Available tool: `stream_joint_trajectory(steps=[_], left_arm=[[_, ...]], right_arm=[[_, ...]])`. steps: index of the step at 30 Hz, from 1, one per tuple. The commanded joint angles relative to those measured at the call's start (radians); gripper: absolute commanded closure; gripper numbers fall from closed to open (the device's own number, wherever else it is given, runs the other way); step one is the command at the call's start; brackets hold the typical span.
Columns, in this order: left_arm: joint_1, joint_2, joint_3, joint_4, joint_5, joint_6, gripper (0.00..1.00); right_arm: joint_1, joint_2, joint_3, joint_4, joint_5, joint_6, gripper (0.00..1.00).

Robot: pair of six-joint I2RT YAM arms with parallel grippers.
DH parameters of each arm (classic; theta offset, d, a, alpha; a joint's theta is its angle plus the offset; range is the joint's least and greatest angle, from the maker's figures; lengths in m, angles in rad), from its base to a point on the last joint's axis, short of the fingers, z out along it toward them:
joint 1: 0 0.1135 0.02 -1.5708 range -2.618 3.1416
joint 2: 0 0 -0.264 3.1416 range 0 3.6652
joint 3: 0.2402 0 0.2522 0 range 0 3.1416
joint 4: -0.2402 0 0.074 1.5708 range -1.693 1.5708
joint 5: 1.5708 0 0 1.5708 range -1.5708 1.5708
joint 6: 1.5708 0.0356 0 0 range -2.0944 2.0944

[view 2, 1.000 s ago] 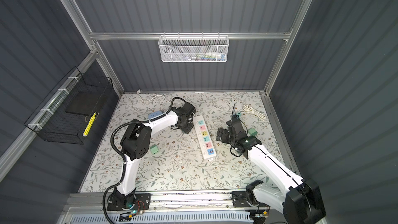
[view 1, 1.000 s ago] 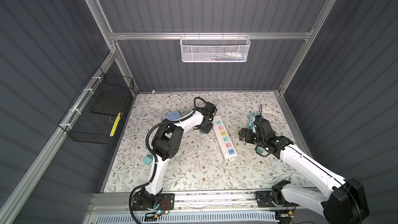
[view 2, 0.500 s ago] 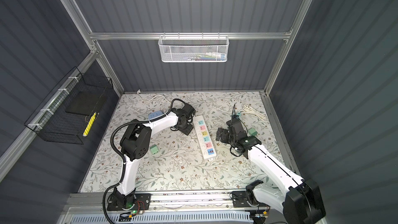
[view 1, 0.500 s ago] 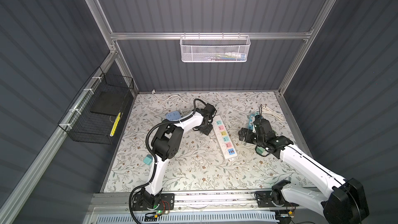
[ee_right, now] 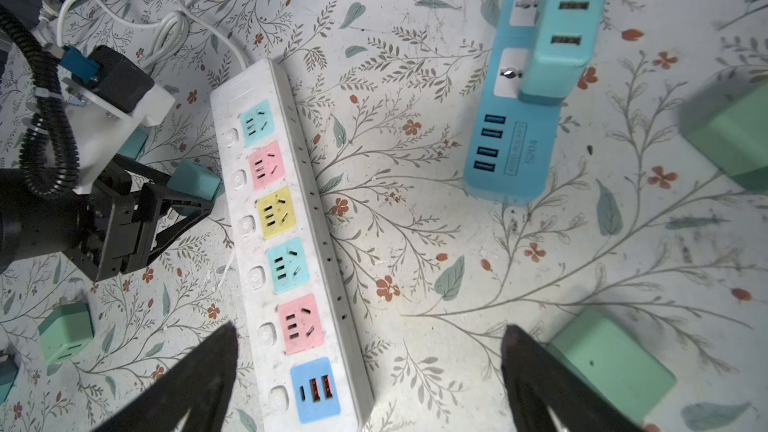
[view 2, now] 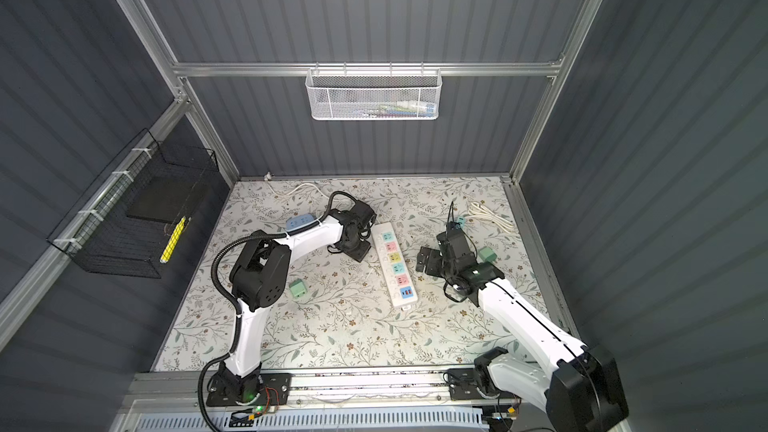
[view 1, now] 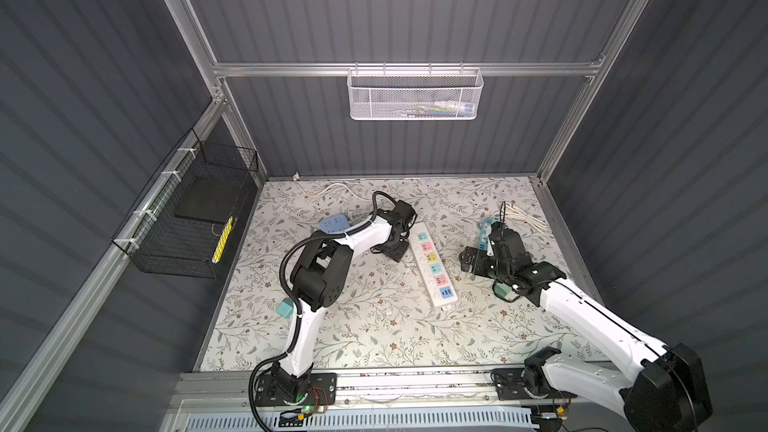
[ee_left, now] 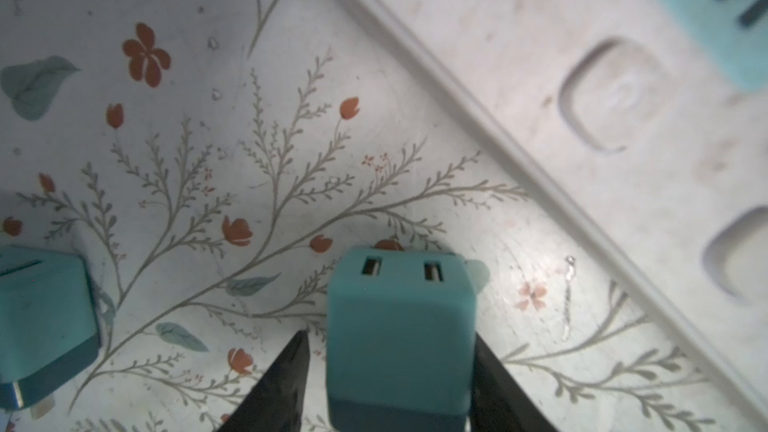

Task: Insert the plug
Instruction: 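Lift the teal adapter with the left gripper beside the white strip, then carry the adapter toward the right gripper while the open right gripper approaches it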

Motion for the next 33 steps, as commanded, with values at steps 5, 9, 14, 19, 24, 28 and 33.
stream_joint_trajectory(steps=[5,9,14,19,24,28,33], left_arm=[[0.004,-0.010,-0.009,-0.005,0.029,0.009,0.48],[0.004,-0.022,-0.029,0.018,0.028,0.008,0.54],[0.003,-0.093,-0.086,0.088,0.015,0.007,0.68],[-0.007,-0.257,-0.284,0.307,0.025,0.000,0.79],[-0.081,-0.485,-0.576,0.677,0.038,0.037,0.80],[-0.157,-0.598,-0.757,0.935,0.024,0.088,0.81],[-0.173,-0.643,-0.847,1.113,0.072,0.127,0.82]], right_arm=[[-0.003,0.026,0.004,0.000,-0.003,-0.015,0.02],[-0.004,0.023,0.002,-0.003,-0.003,-0.016,0.02],[-0.003,0.027,0.005,0.009,-0.021,-0.021,0.03],[-0.003,0.040,0.029,0.032,-0.093,-0.039,0.06],[-0.003,0.065,0.065,0.089,-0.227,-0.057,0.21],[0.000,0.102,0.115,0.136,-0.374,-0.064,0.50],[0.005,0.145,0.142,0.252,-0.601,-0.037,0.59]])
